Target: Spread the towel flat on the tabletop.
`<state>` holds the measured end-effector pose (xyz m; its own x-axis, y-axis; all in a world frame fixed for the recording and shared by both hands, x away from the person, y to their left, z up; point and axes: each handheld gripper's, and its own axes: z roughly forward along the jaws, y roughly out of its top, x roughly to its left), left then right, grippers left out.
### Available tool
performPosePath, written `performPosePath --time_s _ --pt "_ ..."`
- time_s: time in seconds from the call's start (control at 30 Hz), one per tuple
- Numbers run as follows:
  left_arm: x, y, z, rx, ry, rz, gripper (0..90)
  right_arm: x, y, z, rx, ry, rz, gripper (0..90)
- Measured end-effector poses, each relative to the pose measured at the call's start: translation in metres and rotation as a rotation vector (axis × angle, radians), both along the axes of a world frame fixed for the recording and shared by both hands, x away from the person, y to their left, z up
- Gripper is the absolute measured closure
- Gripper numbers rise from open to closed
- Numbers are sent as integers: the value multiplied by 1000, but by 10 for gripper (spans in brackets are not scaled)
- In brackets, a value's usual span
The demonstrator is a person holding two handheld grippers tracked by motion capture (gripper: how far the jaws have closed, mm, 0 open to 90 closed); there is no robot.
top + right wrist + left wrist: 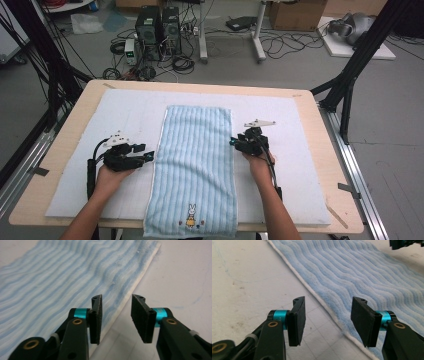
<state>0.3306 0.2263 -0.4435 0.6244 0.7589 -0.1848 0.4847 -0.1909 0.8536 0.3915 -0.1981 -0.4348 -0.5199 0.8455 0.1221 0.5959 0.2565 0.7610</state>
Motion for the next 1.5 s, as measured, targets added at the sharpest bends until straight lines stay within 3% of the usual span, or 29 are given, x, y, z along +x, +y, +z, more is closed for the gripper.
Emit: performPosePath --time_s 0.13,0.17,0.2,0.27,0.3,0.37,0.43,0.53,0.67,0.8,0.9,0.97,1.07,1.17,1.3,1.37,1.43,1.5 --pt "1 1 0 7 3 6 455 16 12 -10 -71 32 -23 724" --pt "1 1 0 4 5 12 454 17 13 -11 -79 17 -22 794" --pt "2 1 -1 3 6 19 452 17 15 -10 -127 4 -43 860" --pt "2 3 -1 1 10 25 446 17 17 -9 -202 -25 -78 863" --pt "3 3 -1 2 12 28 443 18 16 -9 -194 -19 -85 852" --pt "4 3 -1 -5 9 32 433 17 14 -8 -183 -19 -102 711" --pt "9 2 1 -7 -1 28 432 15 9 -6 -117 -20 -96 633" --pt "22 0 8 -24 -16 33 432 8 -2 5 -55 -45 -101 603" --pt "51 -2 17 -62 -7 57 450 -2 -13 16 -33 -67 -77 586" --pt "79 -11 16 -58 39 67 532 -12 -22 17 -14 -78 -62 585" --pt "92 -25 11 -10 43 47 666 -16 -29 11 -8 -61 -65 583" --pt "95 -37 8 30 35 -9 875 -17 -33 8 1 -52 -76 572" --pt "97 -51 2 35 50 -47 893 -17 -37 8 19 -46 -86 562" --pt "98 -57 -5 78 63 -52 891 -16 -37 8 21 -55 -84 563" --pt "99 -56 -7 152 46 -8 878 -15 -32 7 14 -51 -78 563" --pt "99 -56 -5 234 5 20 886 -13 -30 6 7 -52 -78 565" --pt "100 -54 -4 289 -1 74 889 -11 -29 5 10 -55 -85 567" --pt "101 -51 -4 249 19 74 885 -5 -27 4 4 -48 -85 568"
